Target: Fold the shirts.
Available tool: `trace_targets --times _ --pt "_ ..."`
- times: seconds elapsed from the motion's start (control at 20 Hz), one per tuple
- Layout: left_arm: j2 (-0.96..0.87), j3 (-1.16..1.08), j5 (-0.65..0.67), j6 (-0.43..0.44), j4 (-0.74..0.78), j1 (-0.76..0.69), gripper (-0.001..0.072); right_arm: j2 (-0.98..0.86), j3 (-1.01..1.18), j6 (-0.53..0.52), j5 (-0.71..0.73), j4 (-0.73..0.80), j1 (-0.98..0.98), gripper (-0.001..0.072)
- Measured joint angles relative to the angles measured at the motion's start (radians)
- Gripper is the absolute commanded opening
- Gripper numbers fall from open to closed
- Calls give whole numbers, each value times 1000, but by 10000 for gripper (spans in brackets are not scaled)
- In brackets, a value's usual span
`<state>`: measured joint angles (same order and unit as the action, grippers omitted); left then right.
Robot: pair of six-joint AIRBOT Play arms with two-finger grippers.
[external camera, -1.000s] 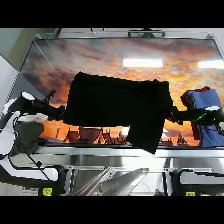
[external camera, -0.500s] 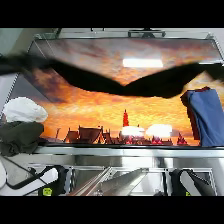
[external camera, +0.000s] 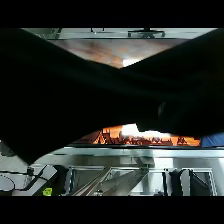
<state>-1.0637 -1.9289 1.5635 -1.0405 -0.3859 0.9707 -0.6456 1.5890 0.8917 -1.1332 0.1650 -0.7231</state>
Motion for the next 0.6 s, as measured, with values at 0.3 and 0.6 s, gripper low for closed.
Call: trace_targets --times 0.3,0.6 --pt "-149 217 -18 22 354 -332 22 -198 -130 36 -121 65 94 25" --pt "-447 389 -112 102 657 -619 21 -536 -302 -5 -83 240 283 25"
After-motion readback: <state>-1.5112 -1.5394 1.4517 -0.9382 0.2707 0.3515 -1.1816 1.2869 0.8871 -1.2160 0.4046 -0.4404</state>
